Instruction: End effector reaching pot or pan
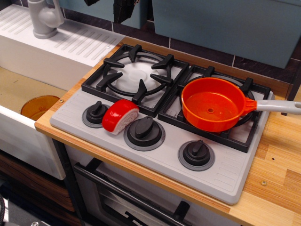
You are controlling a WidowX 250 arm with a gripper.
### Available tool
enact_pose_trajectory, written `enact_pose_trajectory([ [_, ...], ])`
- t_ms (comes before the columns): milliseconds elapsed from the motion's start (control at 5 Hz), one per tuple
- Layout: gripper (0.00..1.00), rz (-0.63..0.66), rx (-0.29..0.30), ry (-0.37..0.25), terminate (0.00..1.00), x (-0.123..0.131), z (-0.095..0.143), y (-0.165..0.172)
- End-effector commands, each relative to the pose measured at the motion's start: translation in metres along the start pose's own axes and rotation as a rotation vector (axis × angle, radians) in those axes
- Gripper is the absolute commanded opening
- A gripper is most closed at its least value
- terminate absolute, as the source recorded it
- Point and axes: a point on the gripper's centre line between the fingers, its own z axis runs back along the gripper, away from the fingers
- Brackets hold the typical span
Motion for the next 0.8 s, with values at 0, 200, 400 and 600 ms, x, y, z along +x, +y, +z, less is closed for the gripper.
enact_pose_trajectory([
  [0, 1.0, 0.0, 0.0, 0.0, 0.0, 0.0, 0.0, 0.0],
  [200, 1.0, 0.009, -0.023, -0.014, 0.0, 0.005, 0.005, -0.02],
  [400, 1.0, 0.034, -0.041, -0.017, 0.0, 0.012, 0.007, -0.041],
  [600, 1.0, 0.045, -0.056, -0.018, 0.0, 0.021, 0.008, -0.06],
])
